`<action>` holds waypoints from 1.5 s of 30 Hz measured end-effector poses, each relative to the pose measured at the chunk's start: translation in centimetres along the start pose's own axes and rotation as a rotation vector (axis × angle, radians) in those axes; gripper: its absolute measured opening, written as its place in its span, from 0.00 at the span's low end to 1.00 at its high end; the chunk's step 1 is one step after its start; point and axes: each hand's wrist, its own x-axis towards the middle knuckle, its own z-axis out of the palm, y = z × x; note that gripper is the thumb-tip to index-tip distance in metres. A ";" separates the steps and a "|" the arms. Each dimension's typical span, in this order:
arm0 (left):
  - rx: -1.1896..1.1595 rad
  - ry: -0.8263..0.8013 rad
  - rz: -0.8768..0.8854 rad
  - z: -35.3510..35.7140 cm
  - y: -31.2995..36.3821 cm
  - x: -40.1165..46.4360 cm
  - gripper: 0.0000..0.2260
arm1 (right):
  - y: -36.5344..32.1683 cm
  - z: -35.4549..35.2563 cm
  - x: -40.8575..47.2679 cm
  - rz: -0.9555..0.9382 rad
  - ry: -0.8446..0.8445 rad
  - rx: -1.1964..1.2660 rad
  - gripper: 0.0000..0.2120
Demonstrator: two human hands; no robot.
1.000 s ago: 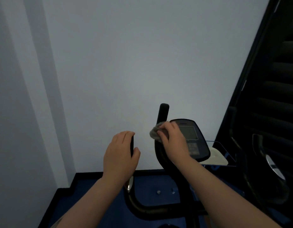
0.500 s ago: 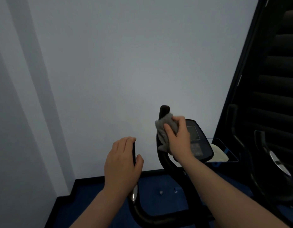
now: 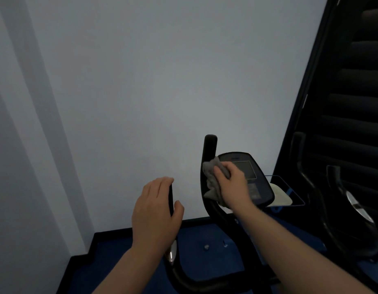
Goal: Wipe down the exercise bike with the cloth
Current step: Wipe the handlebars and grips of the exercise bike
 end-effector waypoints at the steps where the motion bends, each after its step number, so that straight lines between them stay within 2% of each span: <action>1: -0.002 0.000 0.002 0.0 -0.1 0.0 0.22 | -0.5 -0.6 0.8 0.001 0.010 -0.019 0.04; 5: -0.031 0.021 -0.018 0.1 0.1 0.0 0.22 | -4.2 -0.8 3.9 -0.070 0.180 0.102 0.06; 9: -0.051 0.030 -0.024 0.2 0.0 -0.1 0.21 | -3.0 1.1 1.7 -0.035 0.165 0.124 0.06; 13: -0.058 0.041 -0.021 0.4 0.0 -0.1 0.21 | -0.4 0.0 -0.1 0.019 0.011 0.006 0.04; 18: -0.049 0.026 -0.017 0.1 -0.1 0.0 0.21 | -2.6 0.5 0.5 -0.091 0.127 0.145 0.05; 21: -0.045 0.019 -0.023 0.2 0.0 -0.1 0.21 | -2.3 1.6 -0.3 -0.075 0.090 0.121 0.09; 26: -0.051 0.028 -0.023 0.2 0.1 -0.1 0.22 | -1.6 -0.5 0.5 -0.011 0.047 0.022 0.04; 31: -0.032 0.010 -0.021 0.1 -0.1 -0.2 0.23 | -3.9 0.5 2.1 -0.063 0.163 0.215 0.04; 33: -0.039 0.006 -0.032 0.1 -0.1 -0.2 0.23 | -2.3 1.0 0.9 -0.075 0.161 0.141 0.05; 37: -0.045 0.002 -0.028 0.0 0.0 -0.2 0.23 | -0.1 -0.8 -0.5 0.042 -0.025 -0.051 0.04; 39: -0.038 -0.004 -0.021 -0.1 0.0 -0.2 0.23 | -1.8 -1.4 0.5 -0.061 0.092 -0.071 0.04; 41: -0.026 -0.010 -0.017 -0.3 0.1 -0.2 0.23 | -4.6 -1.2 1.2 -0.240 0.203 -0.024 0.06; 43: 0.006 -0.015 -0.017 -0.5 0.4 0.0 0.22 | -6.0 -0.2 1.4 -0.365 0.118 -0.128 0.05; 45: 0.051 -0.023 -0.009 -0.9 0.6 0.4 0.19 | -5.3 0.6 0.9 -0.469 0.014 -0.491 0.06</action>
